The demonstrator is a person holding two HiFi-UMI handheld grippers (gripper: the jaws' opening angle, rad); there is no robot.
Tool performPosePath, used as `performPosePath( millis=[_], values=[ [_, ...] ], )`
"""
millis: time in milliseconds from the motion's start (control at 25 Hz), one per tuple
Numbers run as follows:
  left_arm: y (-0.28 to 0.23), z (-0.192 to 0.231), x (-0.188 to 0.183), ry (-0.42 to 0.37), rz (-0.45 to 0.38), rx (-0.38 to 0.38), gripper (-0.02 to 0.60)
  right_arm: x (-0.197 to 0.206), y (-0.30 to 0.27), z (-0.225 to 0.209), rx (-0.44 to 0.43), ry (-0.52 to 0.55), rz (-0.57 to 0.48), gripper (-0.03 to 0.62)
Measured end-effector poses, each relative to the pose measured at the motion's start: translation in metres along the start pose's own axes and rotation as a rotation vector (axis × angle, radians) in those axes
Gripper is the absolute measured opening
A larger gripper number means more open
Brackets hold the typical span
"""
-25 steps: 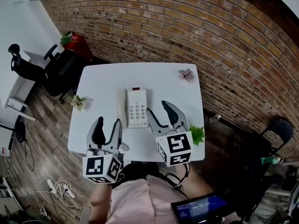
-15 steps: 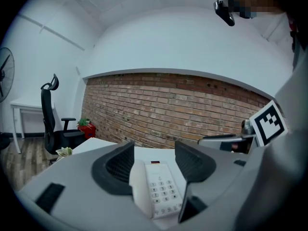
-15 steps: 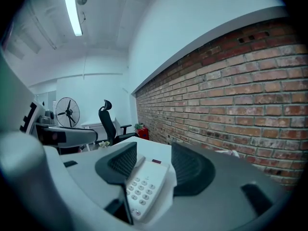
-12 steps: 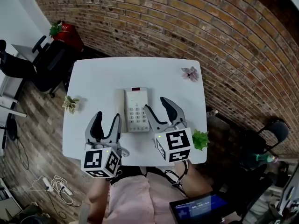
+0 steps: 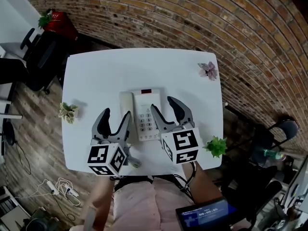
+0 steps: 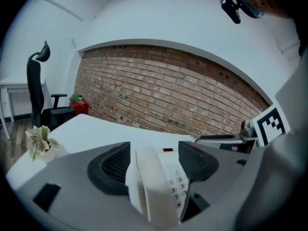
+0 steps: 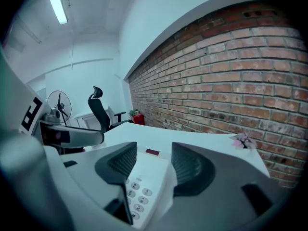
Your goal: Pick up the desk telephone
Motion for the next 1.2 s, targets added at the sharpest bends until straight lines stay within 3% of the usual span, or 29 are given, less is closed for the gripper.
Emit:
performPosePath(
  millis=[280, 440, 600, 760, 920, 1040, 1200],
  values=[
    [-0.044, 0.025, 0.039, 0.125, 0.135, 0.067, 0.341, 0.038, -0.041, -0.006, 0.002, -0.058, 0.124, 0.259],
    [-0.057, 0.03, 0.046, 0.225, 0.155, 0.139, 0.368, 0.054, -0.055, -0.009, -0.022, -0.099, 0.167, 0.281],
    [-0.068, 0.035, 0.053, 0.359, 0.194, 0.228, 0.39, 0.06, -0.062, -0.013, -0.072, -0.172, 0.182, 0.285],
    [-0.077, 0.034, 0.056, 0.378, 0.227, 0.285, 0.396, 0.064, -0.066, -0.015, -0.145, -0.242, 0.195, 0.269],
    [-0.087, 0.033, 0.061, 0.466, 0.252, 0.351, 0.397, 0.063, -0.066, -0.017, -0.19, -0.243, 0.2, 0.259],
    [-0.09, 0.033, 0.06, 0.448, 0.273, 0.381, 0.402, 0.063, -0.067, -0.016, -0.187, -0.235, 0.196, 0.261],
    [-0.09, 0.033, 0.057, 0.392, 0.271, 0.368, 0.402, 0.064, -0.066, -0.015, -0.172, -0.234, 0.185, 0.259]
  ],
)
Point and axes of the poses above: the fingertips, and each gripper's own axes: y backward along the fingers, z to its left, x out of its underside, the point moved 6 cm from there along y, backward along the fingers, and after that the axes turned 4 degrees about z, right-handed, at the moved point
